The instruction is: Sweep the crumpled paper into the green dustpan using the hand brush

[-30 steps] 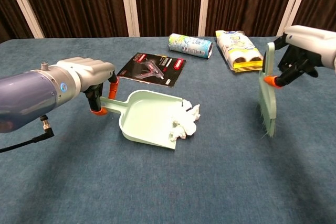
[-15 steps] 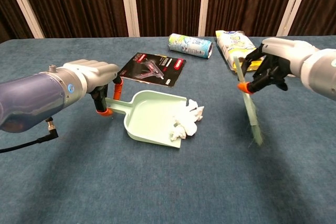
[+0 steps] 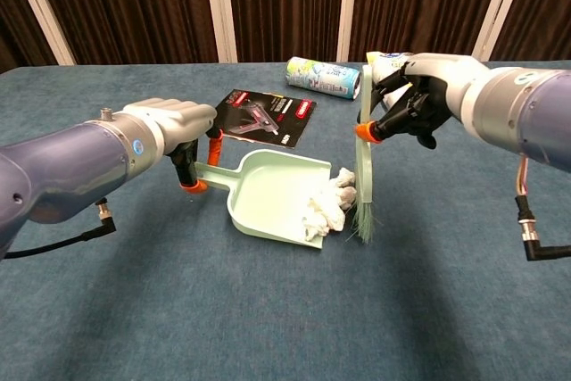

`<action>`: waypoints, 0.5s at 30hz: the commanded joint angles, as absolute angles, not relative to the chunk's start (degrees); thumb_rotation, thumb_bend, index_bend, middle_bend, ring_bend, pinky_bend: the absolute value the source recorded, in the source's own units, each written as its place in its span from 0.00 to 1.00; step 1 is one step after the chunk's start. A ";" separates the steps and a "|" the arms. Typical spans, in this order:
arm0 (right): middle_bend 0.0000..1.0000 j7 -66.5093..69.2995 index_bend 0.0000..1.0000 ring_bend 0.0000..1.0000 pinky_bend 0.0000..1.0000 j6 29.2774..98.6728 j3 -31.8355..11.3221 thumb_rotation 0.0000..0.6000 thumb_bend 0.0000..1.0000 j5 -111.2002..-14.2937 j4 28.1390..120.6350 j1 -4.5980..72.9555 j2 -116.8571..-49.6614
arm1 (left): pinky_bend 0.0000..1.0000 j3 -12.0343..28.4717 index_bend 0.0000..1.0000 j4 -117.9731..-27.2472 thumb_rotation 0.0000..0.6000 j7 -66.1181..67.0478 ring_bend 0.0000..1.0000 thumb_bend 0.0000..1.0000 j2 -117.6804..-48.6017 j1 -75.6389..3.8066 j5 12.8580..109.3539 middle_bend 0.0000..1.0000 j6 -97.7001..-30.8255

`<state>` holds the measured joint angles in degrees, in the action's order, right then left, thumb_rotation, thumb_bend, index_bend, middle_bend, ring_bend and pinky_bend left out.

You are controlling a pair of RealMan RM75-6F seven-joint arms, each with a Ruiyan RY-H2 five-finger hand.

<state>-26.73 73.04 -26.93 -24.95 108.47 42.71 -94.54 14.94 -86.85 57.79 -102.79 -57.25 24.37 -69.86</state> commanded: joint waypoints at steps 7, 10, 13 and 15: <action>0.90 -23.08 0.86 0.93 0.81 72.08 -31.22 1.00 0.53 -18.68 111.72 44.03 -95.00 | 0.93 15.29 0.59 -86.80 1.00 58.12 0.97 0.48 -103.72 -57.73 23.91 0.99 -70.07; 0.90 -21.75 0.86 0.93 0.81 71.77 -32.61 1.00 0.53 -17.36 112.64 44.59 -95.18 | 0.93 15.39 0.59 -86.82 1.00 58.13 0.97 0.48 -103.96 -57.83 23.92 0.99 -70.17; 0.90 -19.52 0.86 0.93 0.81 70.80 -35.02 1.00 0.53 -14.76 114.11 44.98 -95.07 | 0.93 15.50 0.59 -86.74 1.00 58.09 0.97 0.48 -104.13 -57.91 23.96 0.99 -70.21; 0.90 -18.67 0.86 0.93 0.81 70.25 -36.25 1.00 0.53 -13.18 114.72 45.30 -94.59 | 0.93 15.46 0.59 -86.83 1.00 58.11 0.97 0.48 -104.19 -57.89 23.89 0.99 -70.23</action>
